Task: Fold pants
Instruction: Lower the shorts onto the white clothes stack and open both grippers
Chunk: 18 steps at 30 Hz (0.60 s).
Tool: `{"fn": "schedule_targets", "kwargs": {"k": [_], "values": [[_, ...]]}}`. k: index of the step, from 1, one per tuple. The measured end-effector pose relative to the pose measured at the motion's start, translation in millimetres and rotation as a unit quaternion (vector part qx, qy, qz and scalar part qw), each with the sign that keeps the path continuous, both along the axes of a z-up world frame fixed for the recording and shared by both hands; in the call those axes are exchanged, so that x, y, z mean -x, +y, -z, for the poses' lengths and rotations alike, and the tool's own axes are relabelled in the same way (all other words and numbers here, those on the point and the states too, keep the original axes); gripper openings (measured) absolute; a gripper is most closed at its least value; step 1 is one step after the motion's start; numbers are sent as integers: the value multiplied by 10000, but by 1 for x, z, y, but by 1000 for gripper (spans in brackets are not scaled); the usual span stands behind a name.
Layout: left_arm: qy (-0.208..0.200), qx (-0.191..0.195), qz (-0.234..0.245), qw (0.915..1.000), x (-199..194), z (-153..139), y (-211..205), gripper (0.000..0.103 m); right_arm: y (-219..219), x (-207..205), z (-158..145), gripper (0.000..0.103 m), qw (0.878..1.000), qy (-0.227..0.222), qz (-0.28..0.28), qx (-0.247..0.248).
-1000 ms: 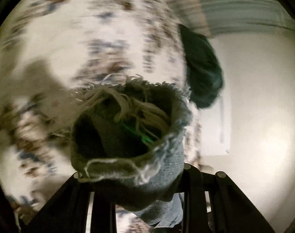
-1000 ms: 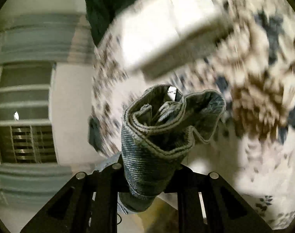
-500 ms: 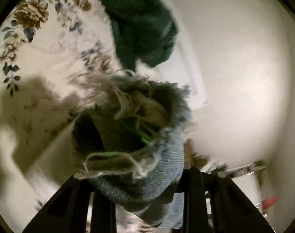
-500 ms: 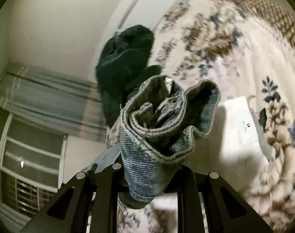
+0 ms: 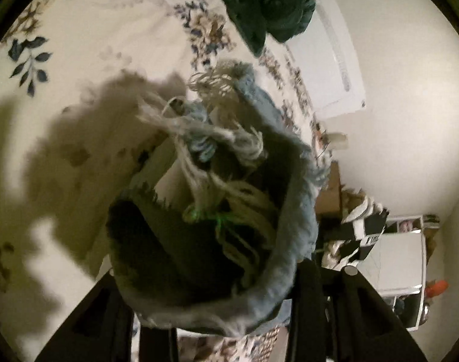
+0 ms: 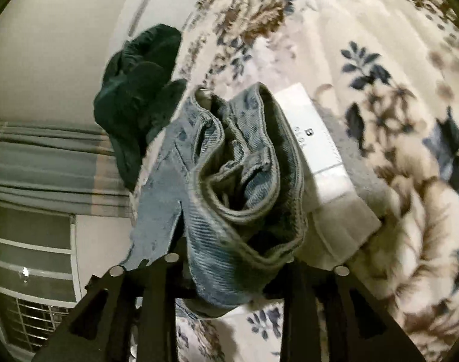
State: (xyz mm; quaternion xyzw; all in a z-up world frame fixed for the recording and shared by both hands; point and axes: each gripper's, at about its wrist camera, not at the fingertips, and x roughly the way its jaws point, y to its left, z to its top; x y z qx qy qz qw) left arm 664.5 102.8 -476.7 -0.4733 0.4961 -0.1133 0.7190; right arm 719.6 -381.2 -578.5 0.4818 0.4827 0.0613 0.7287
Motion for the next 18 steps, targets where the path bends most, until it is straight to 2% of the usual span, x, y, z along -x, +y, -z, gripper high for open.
{"fn": "schedule_targets", "kwargs": {"k": [1, 2, 3, 4, 5, 8, 10, 11, 13, 15, 16, 18], "values": [[28, -225, 93, 9997, 1, -7, -2, 37, -1, 3, 2, 44, 9999, 71, -19, 141], [22, -441, 173, 9989, 2, -16, -6, 49, -2, 5, -4, 50, 9993, 124, -41, 355], [-28, -686, 291, 9972, 3, -25, -9, 70, -2, 10, -6, 53, 9985, 168, -65, 509], [-81, -964, 382, 9946, 3, -34, -13, 83, -3, 13, -10, 60, 9974, 224, -78, 683], [-58, -1381, 430, 9895, 4, -44, -16, 103, -3, 16, -17, 67, 9951, 311, -114, 934], [-13, -2230, 587, 9730, 9, -63, -25, 103, 5, 26, -41, 82, 9837, 397, -328, 1724], [13, -2700, 743, 9600, 11, -72, -34, 103, 19, 33, -64, 92, 9672, 443, -571, 2435], [-3, -2918, 831, 9528, 15, -79, -40, 103, 30, 35, -76, 98, 9533, 438, -723, 2900], [-136, -3375, 961, 9363, 23, -94, -52, 103, 44, 44, -94, 103, 9331, 467, -893, 3453], [-267, -3884, 1035, 9153, 41, -114, -65, 103, 59, 54, -113, 103, 9138, 400, -1055, 3901], [-317, -3993, 1071, 9100, 46, -120, -68, 103, 66, 60, -123, 103, 9054, 359, -1132, 4075], [-419, -4229, 1101, 8985, 62, -138, -77, 103, 74, 69, -141, 103, 8978, 294, -1167, 4236]]}}
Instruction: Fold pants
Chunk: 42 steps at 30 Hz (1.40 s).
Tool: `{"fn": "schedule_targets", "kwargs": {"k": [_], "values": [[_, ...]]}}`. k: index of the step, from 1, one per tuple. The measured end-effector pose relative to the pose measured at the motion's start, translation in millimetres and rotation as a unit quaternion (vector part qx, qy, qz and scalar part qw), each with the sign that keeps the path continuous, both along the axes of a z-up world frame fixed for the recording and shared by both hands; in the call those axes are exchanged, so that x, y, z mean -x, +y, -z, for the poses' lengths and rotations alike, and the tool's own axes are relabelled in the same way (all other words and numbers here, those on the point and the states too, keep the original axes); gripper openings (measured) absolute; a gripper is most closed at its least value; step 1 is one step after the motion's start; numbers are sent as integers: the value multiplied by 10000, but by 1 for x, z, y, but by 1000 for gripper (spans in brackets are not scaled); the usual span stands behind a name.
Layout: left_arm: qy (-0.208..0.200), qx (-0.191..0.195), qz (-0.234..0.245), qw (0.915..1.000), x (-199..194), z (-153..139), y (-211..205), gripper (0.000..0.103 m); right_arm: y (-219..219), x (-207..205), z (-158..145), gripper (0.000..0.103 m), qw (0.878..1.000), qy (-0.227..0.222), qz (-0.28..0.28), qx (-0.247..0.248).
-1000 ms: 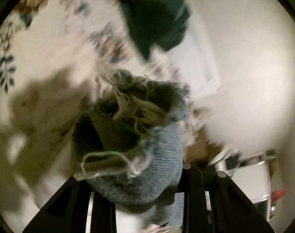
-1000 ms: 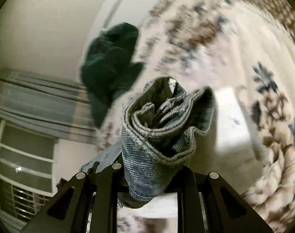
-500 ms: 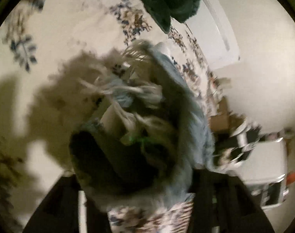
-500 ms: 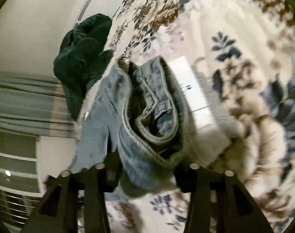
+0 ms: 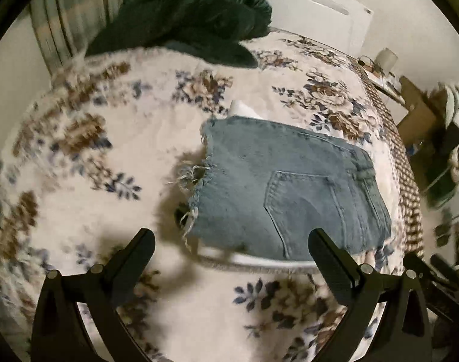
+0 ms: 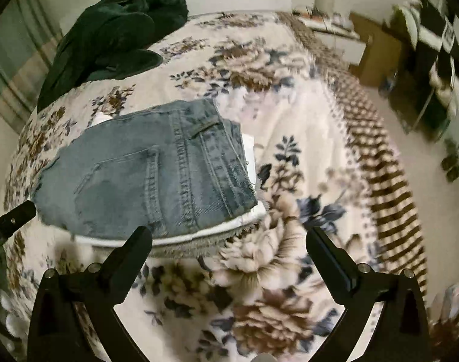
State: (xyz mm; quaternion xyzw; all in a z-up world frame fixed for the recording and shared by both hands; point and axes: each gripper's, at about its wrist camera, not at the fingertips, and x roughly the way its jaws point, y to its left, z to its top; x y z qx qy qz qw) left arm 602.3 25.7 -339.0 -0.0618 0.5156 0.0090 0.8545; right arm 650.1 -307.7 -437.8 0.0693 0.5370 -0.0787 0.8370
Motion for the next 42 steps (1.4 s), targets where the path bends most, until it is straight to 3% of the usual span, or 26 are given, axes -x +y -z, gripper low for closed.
{"fn": "schedule_targets", "kwargs": {"k": [7, 17, 23, 32, 42], "values": [[-383, -260, 35, 9989, 48, -72, -16, 103, 8, 59, -91, 103, 9984, -489, -99, 254], [-1168, -495, -17, 9919, 157, -197, -37, 103, 22, 179, -238, 103, 9904, -1269, -430, 339], [-1499, -569, -134, 9870, 221, -249, -42, 103, 29, 250, -313, 103, 9830, -1692, -603, 377], [-1641, -431, -95, 9855, 284, -292, -33, 103, 45, 341, -394, 103, 9760, -2044, -657, 372], [-1819, -537, 214, 9816, 318, -308, -28, 103, 73, 396, -429, 103, 9722, -2229, -610, 380]]}}
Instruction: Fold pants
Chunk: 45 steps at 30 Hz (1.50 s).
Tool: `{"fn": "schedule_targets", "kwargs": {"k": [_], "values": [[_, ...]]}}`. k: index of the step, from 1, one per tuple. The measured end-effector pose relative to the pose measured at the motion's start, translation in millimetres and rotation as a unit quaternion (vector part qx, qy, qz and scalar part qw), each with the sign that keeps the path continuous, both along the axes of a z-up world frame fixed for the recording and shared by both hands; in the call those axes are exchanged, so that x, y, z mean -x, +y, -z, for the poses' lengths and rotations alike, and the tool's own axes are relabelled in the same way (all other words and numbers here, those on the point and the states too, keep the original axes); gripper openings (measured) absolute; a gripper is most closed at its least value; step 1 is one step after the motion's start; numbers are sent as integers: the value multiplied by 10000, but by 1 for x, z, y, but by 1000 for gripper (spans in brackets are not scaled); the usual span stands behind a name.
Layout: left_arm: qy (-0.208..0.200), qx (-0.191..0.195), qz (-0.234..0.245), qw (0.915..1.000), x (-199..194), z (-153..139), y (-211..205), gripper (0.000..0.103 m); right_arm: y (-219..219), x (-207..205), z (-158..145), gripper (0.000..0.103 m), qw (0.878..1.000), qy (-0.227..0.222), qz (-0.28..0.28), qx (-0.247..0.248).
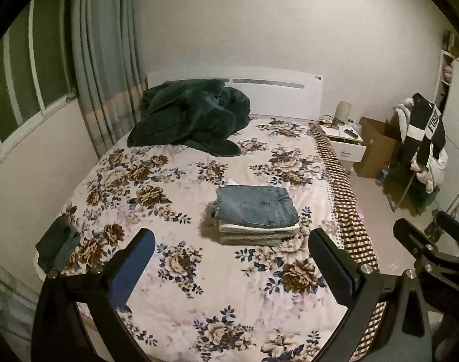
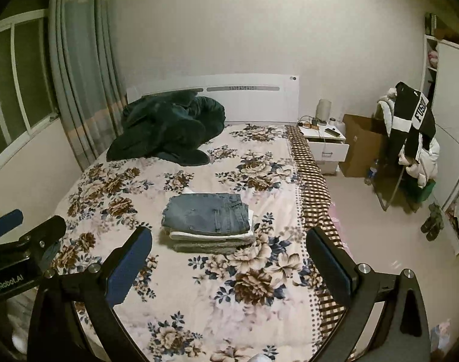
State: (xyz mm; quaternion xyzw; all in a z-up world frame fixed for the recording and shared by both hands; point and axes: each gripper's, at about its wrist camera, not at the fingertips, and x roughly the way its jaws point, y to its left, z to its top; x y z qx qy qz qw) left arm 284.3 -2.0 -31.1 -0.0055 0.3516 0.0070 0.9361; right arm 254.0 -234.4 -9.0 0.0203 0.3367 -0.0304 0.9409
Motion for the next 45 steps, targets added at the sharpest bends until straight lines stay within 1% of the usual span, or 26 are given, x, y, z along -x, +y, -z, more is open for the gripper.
{"fn": "schedule_targets", "kwargs": {"k": [3, 12, 24, 33, 45], "values": [[-76, 9, 31, 10000, 8, -1, 2, 103, 5, 2, -1, 103, 10000, 33, 33, 26], [-74, -6, 62, 10000, 25, -2, 2, 103, 7, 17, -6, 103, 9998, 67, 163, -11], [-147, -52, 63, 9999, 34, -9, 9, 103, 11, 28, -12, 103, 9999, 19, 98, -40], [-145, -57, 56, 9999, 40, -11, 11, 103, 18, 33, -15, 103, 9999, 72, 42, -82], [-212, -122, -29, 9997, 51, -14, 12, 103, 24, 34, -12, 103, 9999, 56, 23, -80]]}}
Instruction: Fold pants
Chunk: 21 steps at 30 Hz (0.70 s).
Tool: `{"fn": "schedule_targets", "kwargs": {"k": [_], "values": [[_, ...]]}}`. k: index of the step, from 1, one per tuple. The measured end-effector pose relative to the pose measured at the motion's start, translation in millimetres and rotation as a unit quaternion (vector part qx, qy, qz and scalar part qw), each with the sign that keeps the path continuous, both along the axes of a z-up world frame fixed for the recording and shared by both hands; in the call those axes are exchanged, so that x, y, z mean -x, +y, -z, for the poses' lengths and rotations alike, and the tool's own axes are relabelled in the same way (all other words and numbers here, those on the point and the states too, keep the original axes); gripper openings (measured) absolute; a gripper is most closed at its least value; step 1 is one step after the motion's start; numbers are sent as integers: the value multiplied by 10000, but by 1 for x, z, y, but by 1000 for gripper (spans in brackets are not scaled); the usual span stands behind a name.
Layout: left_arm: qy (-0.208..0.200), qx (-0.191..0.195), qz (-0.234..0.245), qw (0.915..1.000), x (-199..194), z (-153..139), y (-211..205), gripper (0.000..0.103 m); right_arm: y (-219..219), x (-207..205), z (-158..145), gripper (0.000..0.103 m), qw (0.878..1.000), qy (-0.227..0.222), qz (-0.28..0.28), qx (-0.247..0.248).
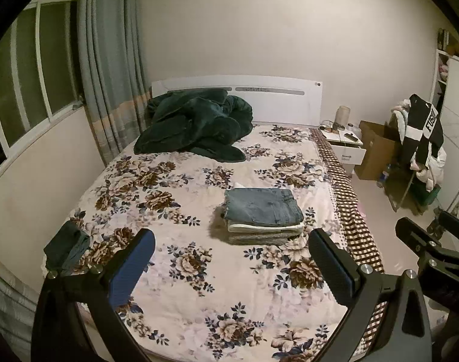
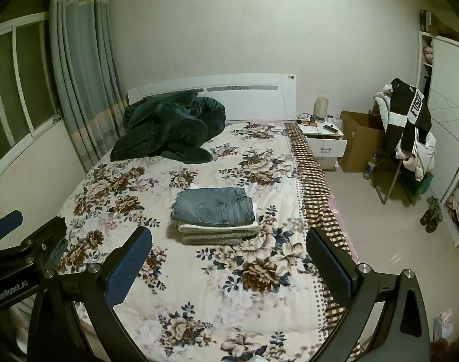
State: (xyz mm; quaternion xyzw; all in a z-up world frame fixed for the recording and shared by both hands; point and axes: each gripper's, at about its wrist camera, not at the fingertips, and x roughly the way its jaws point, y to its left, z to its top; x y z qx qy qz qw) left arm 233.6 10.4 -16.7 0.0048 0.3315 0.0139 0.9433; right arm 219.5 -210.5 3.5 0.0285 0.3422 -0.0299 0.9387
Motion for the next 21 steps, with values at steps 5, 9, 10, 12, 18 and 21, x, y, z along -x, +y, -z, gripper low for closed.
{"fn": "schedule_targets", "kwargs": {"k": [5, 9, 10, 12, 18, 21], "values": [[2, 8, 1, 10000, -1, 0, 2, 103, -1, -1, 0, 103, 10000, -2, 12, 3], [6, 8, 6, 10000, 0, 0, 2, 103, -1, -1, 1, 103, 10000, 1, 7, -3], [0, 1, 5, 10000, 0, 0, 2, 103, -1, -1, 1, 103, 10000, 1, 7, 11], [-10, 5, 12, 10000, 0, -1, 2, 103, 0, 1, 1, 103, 10000, 4, 12, 18], [3, -14, 0, 10000, 0, -2, 3, 103, 4, 2, -1, 103, 10000, 11, 28, 23], [4, -10, 6, 10000, 2, -2, 4, 103, 5, 2, 0, 103, 10000, 2, 28, 19]]}}
